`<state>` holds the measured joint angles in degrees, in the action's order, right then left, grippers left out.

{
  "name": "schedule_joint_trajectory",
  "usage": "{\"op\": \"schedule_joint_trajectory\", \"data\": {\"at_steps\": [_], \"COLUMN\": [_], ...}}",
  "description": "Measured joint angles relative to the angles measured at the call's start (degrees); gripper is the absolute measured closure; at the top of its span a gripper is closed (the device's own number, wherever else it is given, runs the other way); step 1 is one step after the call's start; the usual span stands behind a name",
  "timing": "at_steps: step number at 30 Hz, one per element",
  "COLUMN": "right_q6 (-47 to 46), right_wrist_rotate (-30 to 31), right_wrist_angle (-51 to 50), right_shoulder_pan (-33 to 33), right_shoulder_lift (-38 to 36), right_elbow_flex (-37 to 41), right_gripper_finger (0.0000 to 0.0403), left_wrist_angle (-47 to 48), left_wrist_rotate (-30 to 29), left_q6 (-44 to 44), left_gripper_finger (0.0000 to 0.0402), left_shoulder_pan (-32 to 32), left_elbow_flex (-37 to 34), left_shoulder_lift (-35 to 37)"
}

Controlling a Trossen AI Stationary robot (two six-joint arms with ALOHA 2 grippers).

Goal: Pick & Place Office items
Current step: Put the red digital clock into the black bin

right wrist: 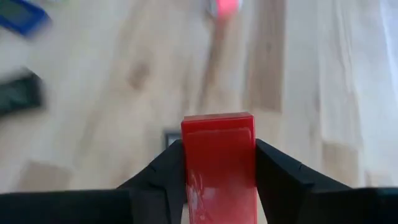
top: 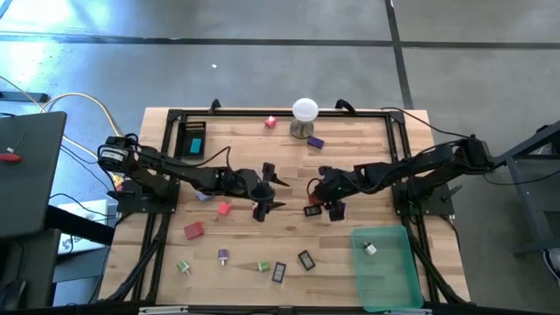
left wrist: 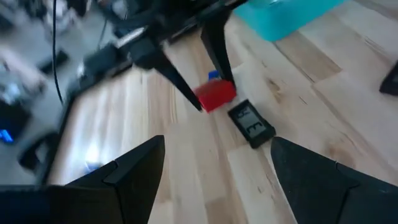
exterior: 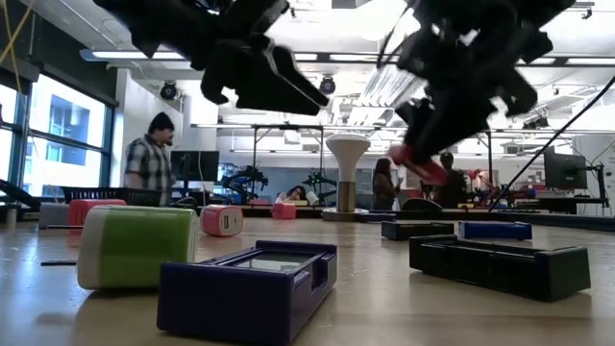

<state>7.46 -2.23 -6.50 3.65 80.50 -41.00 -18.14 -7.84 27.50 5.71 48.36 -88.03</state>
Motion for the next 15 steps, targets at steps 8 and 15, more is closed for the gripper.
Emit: {"op": "schedule_joint_trajectory", "data": {"at_steps": [8, 15], "right_q6": [-1.9, -3.5], "right_wrist_rotate": [-4.3, -7.0], "right_wrist_angle": [8.1, 8.8], "right_shoulder_pan": [0.4, 0.4], "right_shoulder_lift": [0.6, 0.6], "right_elbow_flex": [0.0, 0.0], "right_gripper_finger": [0.0255, 0.0261], "left_wrist_angle": [-12.1, -22.1], "left_wrist_rotate": [4.0, 2.8], "left_q6": [20.1, 29.7], "left_gripper_finger": [0.0117, 0.0117], "left_shoulder_pan": [0.5, 3.6], "left_elbow_flex": [0.0, 0.0], "left_shoulder_lift": [-7.2, -12.8]}}
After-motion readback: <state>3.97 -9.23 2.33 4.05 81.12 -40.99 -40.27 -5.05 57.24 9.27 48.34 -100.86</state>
